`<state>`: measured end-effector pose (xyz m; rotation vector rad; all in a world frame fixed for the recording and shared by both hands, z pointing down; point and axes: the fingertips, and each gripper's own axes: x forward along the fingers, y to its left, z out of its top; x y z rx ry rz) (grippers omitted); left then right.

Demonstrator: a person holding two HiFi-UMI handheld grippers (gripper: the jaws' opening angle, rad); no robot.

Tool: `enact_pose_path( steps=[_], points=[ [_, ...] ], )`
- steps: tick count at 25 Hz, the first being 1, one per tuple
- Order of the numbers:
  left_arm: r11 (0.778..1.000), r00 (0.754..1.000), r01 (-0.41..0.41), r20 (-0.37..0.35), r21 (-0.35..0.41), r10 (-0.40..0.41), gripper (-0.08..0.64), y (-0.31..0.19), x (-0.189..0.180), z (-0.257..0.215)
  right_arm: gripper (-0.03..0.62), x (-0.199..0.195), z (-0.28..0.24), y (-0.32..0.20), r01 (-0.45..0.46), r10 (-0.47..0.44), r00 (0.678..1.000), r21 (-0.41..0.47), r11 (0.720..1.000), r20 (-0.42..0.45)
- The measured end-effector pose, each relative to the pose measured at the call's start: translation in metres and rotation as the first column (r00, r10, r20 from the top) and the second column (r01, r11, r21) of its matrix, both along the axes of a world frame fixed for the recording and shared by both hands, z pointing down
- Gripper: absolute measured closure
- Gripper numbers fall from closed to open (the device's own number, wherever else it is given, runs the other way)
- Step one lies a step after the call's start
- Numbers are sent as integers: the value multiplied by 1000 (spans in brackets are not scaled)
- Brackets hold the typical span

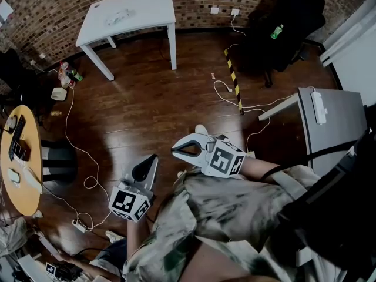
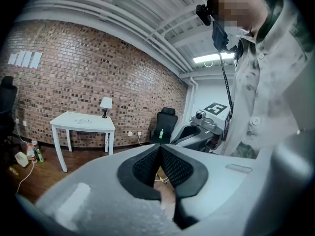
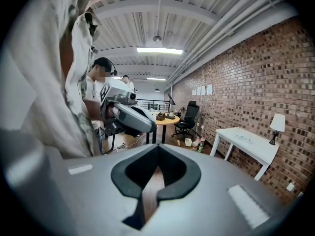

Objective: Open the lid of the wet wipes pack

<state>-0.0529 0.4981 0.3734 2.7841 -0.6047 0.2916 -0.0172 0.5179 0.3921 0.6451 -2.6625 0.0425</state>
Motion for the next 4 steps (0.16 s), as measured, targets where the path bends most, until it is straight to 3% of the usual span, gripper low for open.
enact_pose_path(
  steps=[4],
  points=[
    [1000,1000,3,6,-11,-3,557,-13,7,2,586,6,3,-14,3,-3,1000,-1,1000,-5]
  ],
)
